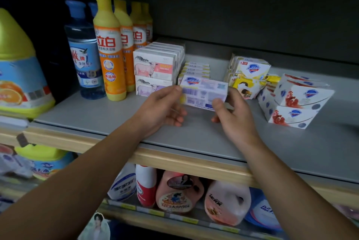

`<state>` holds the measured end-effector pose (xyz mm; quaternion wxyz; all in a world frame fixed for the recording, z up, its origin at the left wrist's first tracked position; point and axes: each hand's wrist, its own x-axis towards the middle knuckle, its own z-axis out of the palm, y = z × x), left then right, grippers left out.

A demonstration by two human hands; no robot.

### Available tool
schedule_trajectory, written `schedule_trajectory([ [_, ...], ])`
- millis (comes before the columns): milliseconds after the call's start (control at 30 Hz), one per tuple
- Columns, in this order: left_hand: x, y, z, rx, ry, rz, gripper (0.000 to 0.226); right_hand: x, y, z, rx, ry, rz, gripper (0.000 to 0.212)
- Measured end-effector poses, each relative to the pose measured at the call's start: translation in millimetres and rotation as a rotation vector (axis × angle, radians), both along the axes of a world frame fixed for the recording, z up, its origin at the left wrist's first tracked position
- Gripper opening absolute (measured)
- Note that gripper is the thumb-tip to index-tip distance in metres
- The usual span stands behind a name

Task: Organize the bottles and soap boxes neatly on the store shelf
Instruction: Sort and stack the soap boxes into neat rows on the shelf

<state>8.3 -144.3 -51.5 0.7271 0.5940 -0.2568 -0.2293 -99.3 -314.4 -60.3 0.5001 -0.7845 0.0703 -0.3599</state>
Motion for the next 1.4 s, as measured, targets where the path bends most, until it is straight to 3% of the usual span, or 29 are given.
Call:
schedule_trajectory([
  [100, 0.8, 1.5, 4.7, 0.025, 0.103, -0.007, 0.051, -3.6, 1.2, -0.8, -0.139, -0.028, 0.096, 0.05],
  [200, 1.1, 2.2, 5.7, 0.019, 0.135, 0.032, 0.035, -7.0, 6.1, -0.2, -0.246, -0.002, 0.156, 0.063],
  [300, 2.7, 4.6, 4.9, -0.039, 0.19, 0.031, 0.02, -8.4, 8.1, 0.6, -0.174, 0.033, 0.254, 0.059],
  [400, 2.6, 6.1, 0.3, -0.081, 0.162, -0.036, 0.035, -6.9, 5.6, 2.2, -0.033, 0.065, 0.195, 0.041],
  [667, 0.0, 7.8, -4.7, -0.16, -0.221, -0.085, 0.061, -6.6, 1.4, -5.0, -0.142, 0.017, 0.102, 0.039],
  [833, -2.6, 9.3, -4.2, -0.149, -0.312, -0.083, 0.062, -6.7, -0.4, -5.9, -0.187, 0.014, 0.093, 0.042],
  [1000, -2.9, 7.8, -2.1, 0.048, -0.386, 0.028, 0.051, -8.8, -3.4, -2.8, -0.248, 0.021, -0.061, 0.033],
  [1133, 17.8, 27.2, 4.0, 0.627, -0.882, 0.251, 0.038, -6.0, -4.6, -1.9, -0.37, 0.056, -0.165, 0.028],
  [1233, 30.2, 43.6, 1.8, 0.88, -1.051, 0.256, 0.043, -3.5, -3.7, -1.3, -0.396, 0.103, -0.201, 0.025],
  [1400, 28.8, 47.6, -10.4, 0.934, -1.159, 0.21, 0.071, 5.0, -7.4, 8.7, -0.632, 0.253, -0.205, 0.036],
])
